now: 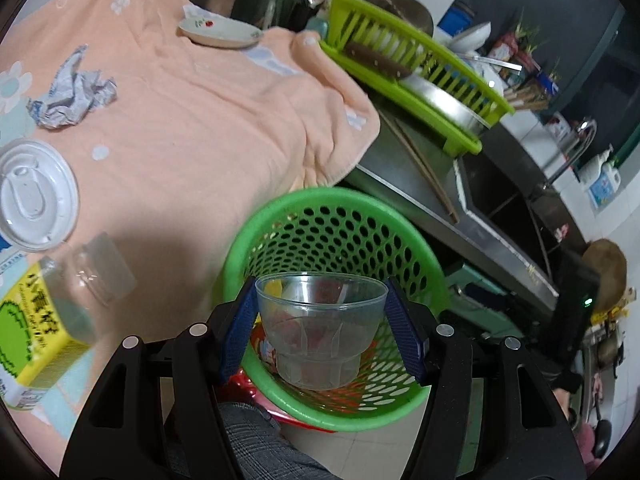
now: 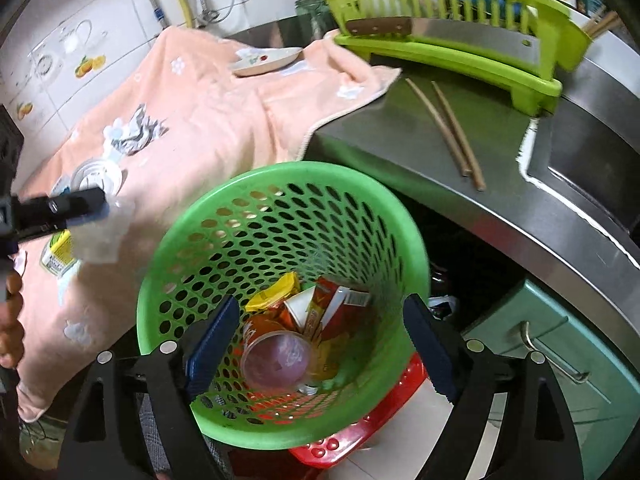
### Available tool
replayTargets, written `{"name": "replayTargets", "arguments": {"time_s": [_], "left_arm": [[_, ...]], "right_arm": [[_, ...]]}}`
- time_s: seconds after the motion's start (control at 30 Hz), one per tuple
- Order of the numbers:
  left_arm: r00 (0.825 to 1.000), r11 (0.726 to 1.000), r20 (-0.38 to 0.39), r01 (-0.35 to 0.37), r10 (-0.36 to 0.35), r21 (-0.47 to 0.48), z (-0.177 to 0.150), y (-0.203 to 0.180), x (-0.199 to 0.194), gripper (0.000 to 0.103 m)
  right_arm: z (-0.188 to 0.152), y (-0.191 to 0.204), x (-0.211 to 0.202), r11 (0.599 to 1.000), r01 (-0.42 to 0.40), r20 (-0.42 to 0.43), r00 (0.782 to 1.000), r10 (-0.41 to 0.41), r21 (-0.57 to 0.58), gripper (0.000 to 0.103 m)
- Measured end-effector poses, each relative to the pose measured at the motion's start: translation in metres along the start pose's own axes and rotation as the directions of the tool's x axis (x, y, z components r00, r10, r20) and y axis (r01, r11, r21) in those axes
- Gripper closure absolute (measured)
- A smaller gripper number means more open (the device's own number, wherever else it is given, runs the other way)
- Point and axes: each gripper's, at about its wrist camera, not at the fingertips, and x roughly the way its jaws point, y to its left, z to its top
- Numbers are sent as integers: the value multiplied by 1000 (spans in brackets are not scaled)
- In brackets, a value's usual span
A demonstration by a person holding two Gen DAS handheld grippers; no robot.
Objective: Collect trash
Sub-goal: 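Lower the clear plastic cup into the green basket and open the left gripper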
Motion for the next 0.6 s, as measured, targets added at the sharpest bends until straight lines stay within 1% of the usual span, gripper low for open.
{"name": "replayTargets", "arguments": {"time_s": [0.17, 0.33, 0.4, 0.47, 0.6], "left_arm": [[999, 1000, -34, -25, 26, 19, -5, -4, 17, 39], [997, 999, -63, -30, 32, 26, -9, -6, 29, 38], [997, 999, -68, -32, 34, 30, -10, -7, 32, 36], [997, 999, -66, -31, 32, 30, -10, -8, 32, 31], [998, 999, -61, -24, 25, 23, -9, -8, 30, 27]], "right_arm": [[-3, -11, -3, 1000, 2, 8, 1000, -2, 29, 22], [-3, -18, -7, 999, 4, 20, 1000, -5, 44, 22], [-2, -20, -9, 999, 5, 25, 1000, -6, 51, 22], [-3, -21, -11, 998, 7, 29, 1000, -8, 57, 22], [-3, -23, -14, 998, 5, 35, 999, -7, 65, 21]]}}
